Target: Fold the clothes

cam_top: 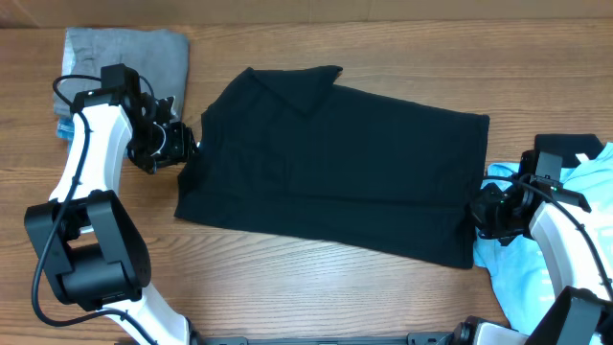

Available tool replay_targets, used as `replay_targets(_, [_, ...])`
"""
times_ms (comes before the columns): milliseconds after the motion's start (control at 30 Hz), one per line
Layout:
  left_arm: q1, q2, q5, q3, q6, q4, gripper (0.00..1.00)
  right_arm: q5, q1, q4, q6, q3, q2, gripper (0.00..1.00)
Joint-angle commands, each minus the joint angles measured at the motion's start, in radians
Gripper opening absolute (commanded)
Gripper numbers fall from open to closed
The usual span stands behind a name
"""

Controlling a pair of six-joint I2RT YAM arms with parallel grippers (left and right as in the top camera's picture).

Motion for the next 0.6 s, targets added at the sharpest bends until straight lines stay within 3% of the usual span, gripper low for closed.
replay_targets(0, [-0.026,0.002,0.188,0.021,0.15,0.026,0.59,0.025,0.002,0.008,0.02,0.027,-0.017,0.04])
replay_targets(167, [-0.094,0.002,0.194,0.021,0.189,0.119,0.68,0.026,0.002,0.008,0.012,0.027,-0.017,0.04])
replay_targets(333, [-0.212,0.029,-0.047,0.021,0.184,0.231,0.8,0.025,0.002,0.004,0.013,0.027,-0.018,0.04])
replay_targets(433, [-0.241,0.085,-0.153,0.021,0.143,0.246,0.75,0.026,0.002,-0.004,0.013,0.027,-0.017,0.04])
replay_targets(567, [-0.235,0.147,-0.153,0.021,0.124,0.249,0.72,0.022,0.002,-0.015,0.013,0.027,-0.018,0.04])
